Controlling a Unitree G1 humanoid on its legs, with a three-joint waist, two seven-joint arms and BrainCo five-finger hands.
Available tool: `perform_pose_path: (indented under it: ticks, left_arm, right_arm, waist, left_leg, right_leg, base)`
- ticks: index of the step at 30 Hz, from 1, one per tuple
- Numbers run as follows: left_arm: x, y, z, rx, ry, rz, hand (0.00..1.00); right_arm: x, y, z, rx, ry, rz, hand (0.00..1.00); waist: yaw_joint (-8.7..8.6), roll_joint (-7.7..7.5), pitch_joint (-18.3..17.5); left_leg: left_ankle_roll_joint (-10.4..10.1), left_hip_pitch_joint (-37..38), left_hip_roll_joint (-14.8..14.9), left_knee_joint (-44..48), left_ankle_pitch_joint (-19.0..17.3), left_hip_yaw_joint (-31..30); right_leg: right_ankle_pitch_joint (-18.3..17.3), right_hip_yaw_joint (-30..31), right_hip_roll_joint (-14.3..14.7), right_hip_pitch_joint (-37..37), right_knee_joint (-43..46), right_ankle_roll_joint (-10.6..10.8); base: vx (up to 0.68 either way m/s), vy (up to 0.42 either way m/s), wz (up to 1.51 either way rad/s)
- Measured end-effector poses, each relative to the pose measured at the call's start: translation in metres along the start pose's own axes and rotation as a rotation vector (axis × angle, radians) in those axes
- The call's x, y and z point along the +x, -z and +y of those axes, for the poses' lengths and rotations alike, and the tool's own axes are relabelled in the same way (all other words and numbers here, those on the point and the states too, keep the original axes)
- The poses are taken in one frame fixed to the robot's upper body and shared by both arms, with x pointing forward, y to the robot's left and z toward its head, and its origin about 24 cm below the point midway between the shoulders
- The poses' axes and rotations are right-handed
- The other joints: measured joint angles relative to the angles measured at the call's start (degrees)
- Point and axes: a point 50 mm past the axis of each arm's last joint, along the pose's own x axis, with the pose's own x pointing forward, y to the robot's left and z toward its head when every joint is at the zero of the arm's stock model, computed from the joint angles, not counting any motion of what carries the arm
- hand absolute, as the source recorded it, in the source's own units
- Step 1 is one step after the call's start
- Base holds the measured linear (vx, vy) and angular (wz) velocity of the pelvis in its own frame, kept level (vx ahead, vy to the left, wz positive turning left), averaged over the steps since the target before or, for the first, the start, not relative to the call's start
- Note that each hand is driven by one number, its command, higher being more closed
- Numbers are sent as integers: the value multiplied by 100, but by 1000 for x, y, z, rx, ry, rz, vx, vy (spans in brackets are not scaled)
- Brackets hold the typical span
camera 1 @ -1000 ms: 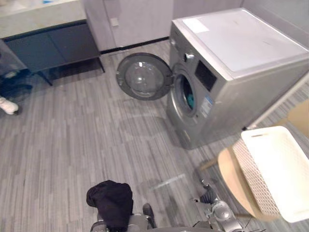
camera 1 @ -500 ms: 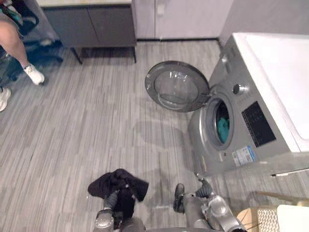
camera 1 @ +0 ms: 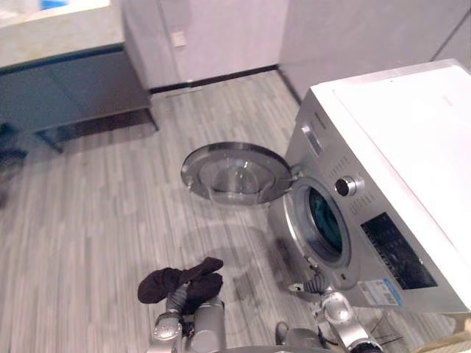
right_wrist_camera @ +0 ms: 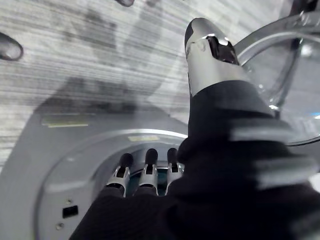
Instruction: Pick up the laundry basket with both hands and put the clothes into the washing machine.
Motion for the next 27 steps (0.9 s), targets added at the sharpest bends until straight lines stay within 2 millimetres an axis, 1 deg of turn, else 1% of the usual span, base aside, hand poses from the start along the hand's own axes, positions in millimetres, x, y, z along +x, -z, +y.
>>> perform_pose_path:
  ticks: [1, 2, 3, 4, 5, 6, 7, 8, 9, 10, 11, 12, 13, 14, 15, 16, 17, 18, 19, 20, 21, 22, 23, 24, 25, 26, 27]
  left_arm:
    - [0, 0, 4, 9, -8, 0, 100]
    - [-1, 3, 7, 12, -14, 7, 100]
    - [-1, 4, 8, 14, -16, 10, 100]
    - [-2, 7, 11, 16, -23, 18, 100]
    - [-2, 7, 12, 17, -27, 17, 100]
    - [-2, 7, 17, 20, -38, 19, 100]
    - [-2, 7, 18, 21, -41, 19, 100]
    - [-2, 6, 20, 21, -46, 18, 100]
    - [-2, 7, 21, 26, -47, 21, 100]
    - [0, 3, 21, 28, -45, 9, 100]
    - [3, -3, 18, 28, -35, -8, 100]
    - [3, -4, 16, 31, -29, -10, 100]
    - [4, -5, 13, 40, -17, -14, 100]
    - [3, -4, 12, 42, -5, -11, 100]
    - [3, -4, 10, 39, 3, -10, 100]
    - [2, -1, 9, 36, 5, -3, 100]
    - [-2, 6, 7, 29, 9, 18, 100]
    - [-4, 9, 4, 23, 13, 26, 100]
    - [-6, 13, -2, 12, 26, 40, 100]
    - [-6, 12, -11, 3, 46, 40, 100]
    - [-6, 11, -13, 3, 52, 37, 100]
    - [-6, 9, -17, 14, 68, 30, 100]
    - [-5, 5, -20, 19, 78, 16, 100]
    - [-5, 1, -24, 29, 95, -3, 100]
    - [-4, -1, -24, 36, 97, -10, 100]
    - [-2, -8, -26, 43, 106, -33, 100]
    - [0, -21, -28, 60, 118, -83, 100]
  right_arm:
    - [-2, 3, 5, 9, -11, 10, 0]
    - [-2, 3, 7, 13, -16, 11, 0]
    - [-2, 2, 8, 13, -18, 9, 0]
    - [0, -1, 10, 8, -26, 1, 0]
    - [1, -4, 10, 3, -31, -4, 0]
    - [5, -11, 12, -6, -43, -20, 0]
    - [7, -14, 13, -8, -45, -27, 0]
    - [9, -19, 14, -18, -51, -41, 0]
    - [10, -23, 13, -22, -51, -55, 0]
    - [11, -23, 11, -26, -46, -53, 0]
    - [9, -15, 8, -32, -39, -32, 0]
    - [7, -12, 8, -34, -38, -22, 0]
    - [5, -6, 7, -42, -39, -6, 0]
    - [3, 0, 7, -43, -40, 12, 0]
    - [2, 2, 7, -44, -38, 20, 0]
    - [2, 2, 7, -45, -38, 21, 0]
    - [2, 2, 6, -50, -28, 19, 0]
    - [2, 2, 4, -53, -19, 19, 0]
    - [4, -1, 2, -55, -11, 12, 0]
    - [5, 3, -5, -58, 15, 26, 0]
    - [5, 4, -7, -54, 26, 33, 0]
    - [4, 8, -11, -46, 43, 50, 0]
    - [3, 11, -13, -51, 47, 59, 0]
    - [1, 16, -16, -60, 54, 71, 0]
    - [1, 17, -16, -58, 54, 79, 0]
    - [-2, 21, -12, -48, 46, 90, 0]
    - [-5, 26, -6, -36, 34, 104, 0]
  waist:
    - [20, -200, -86]
    - [12, -192, -83]
    - [5, -218, -99]
    - [9, -227, -113]
    - [9, -221, -114]
    - [15, -202, -117]
    - [11, -194, -118]
    - [17, -190, -119]
    - [6, -186, -121]
    - [-40, -157, -121]
    - [-64, -106, -117]
    - [-72, -83, -119]
    - [-72, -62, -128]
    - [-52, -48, -121]
    - [3, 0, -113]
    - [13, 21, -111]
    - [15, 98, -115]
    - [14, 159, -119]
    - [32, 226, -128]
    - [32, 217, -106]
    - [31, 238, -117]
    - [30, 221, -109]
    - [18, 273, -127]
    - [16, 453, -179]
    - [8, 428, -176]
    - [-26, 327, -190]
    - [0, 236, -177]
  left_leg:
    - [172, 176, -60, 13, -144, 365]
    - [287, 336, -63, -3, -213, 718]
    - [325, 422, -44, -17, -269, 914]
    - [392, 610, 17, -102, -353, 1350]
    - [398, 685, 51, -167, -357, 1513]
    - [405, 882, 171, -358, -353, 1997]
    - [406, 936, 212, -408, -352, 2157]
    - [406, 1036, 280, -488, -352, 2440]
    - [404, 1124, 309, -572, -349, 2668]
    - [402, 1206, 303, -613, -348, 2855]
    - [402, 1281, 336, -579, -348, 2927]
    - [401, 1309, 378, -548, -348, 2955]
    - [396, 1325, 499, -335, -352, 3040]
    - [290, 1309, 701, 69, -419, 3143]
    - [175, 1268, 948, 540, -501, 3163]
    - [150, 1233, 1084, 808, -518, 3141]
    - [157, 1120, 1396, 1481, -514, 3011]
    - [187, 1028, 1510, 1828, -495, 2840]
    - [157, 807, 1506, 2085, -699, 2351]
    - [96, 763, 1246, 1917, -997, 1801]
    - [95, 741, 1143, 1808, -1052, 1671]
    - [103, 707, 906, 1453, -1073, 1370]
    - [59, 728, 747, 989, -1007, 1151]
    - [-63, 829, 687, 418, -757, 980]
    - [-57, 855, 690, 420, -776, 1014]
    - [-49, 876, 590, 389, -770, 1052]
    - [-38, 882, 500, 377, -778, 1137]
  right_leg:
    - [18, 173, -168, -162, 293, 8]
    - [66, 161, -294, -290, 456, 55]
    - [114, 66, -358, -362, 528, 98]
    - [252, -388, -510, -513, 598, 106]
    - [304, -699, -580, -575, 603, 88]
    - [480, -2009, -767, -685, 543, -115]
    - [528, -2500, -817, -684, 477, -182]
    - [592, -3280, -890, -684, 393, -252]
    - [644, -3830, -943, -648, 334, -262]
    - [646, -4040, -949, -631, 258, -264]
    - [655, -3887, -857, -585, 99, -251]
    - [677, -3830, -805, -549, 25, -236]
    - [720, -3730, -698, -493, -137, -243]
    - [723, -3551, -576, -450, -229, -246]
    - [717, -3365, -432, -406, -284, -257]
    - [713, -3256, -358, -387, -300, -271]
    - [697, -2881, -192, -330, -320, -353]
    - [691, -2746, -106, -328, -322, -399]
    - [679, -2510, -27, -346, -313, -457]
    - [643, -2215, -20, -354, -299, -517]
    - [643, -2132, -27, -348, -295, -516]
    - [672, -1939, -42, -349, -276, -467]
    - [685, -1839, -31, -365, -228, -396]
    - [623, -1718, 62, -459, -65, -276]
    - [588, -1681, 46, -458, -28, -221]
    - [581, -1676, -37, -475, -7, -177]
    - [534, -1638, -165, -552, 117, -104]
  base:
    - [201, 294, -122]
    - [207, 328, -132]
    - [124, 223, -149]
    - [109, 192, -129]
    - [85, 134, -193]
    - [62, 76, -151]
    - [69, 71, -177]
    - [66, 50, -136]
    - [64, 42, -140]
    - [66, 6, -114]
    - [51, -33, -73]
    - [47, -91, -60]
    - [39, -144, -65]
    - [33, -186, -93]
    - [22, -168, -92]
    - [12, -155, -117]
    - [32, -99, -106]
    - [55, -69, -132]
    - [98, 15, -126]
    - [74, 25, -115]
    - [76, 54, -105]
    - [60, 79, -76]
    - [104, 150, -98]
    - [97, 168, -67]
    - [117, 145, -39]
    - [100, 119, -5]
    - [90, 99, 0]
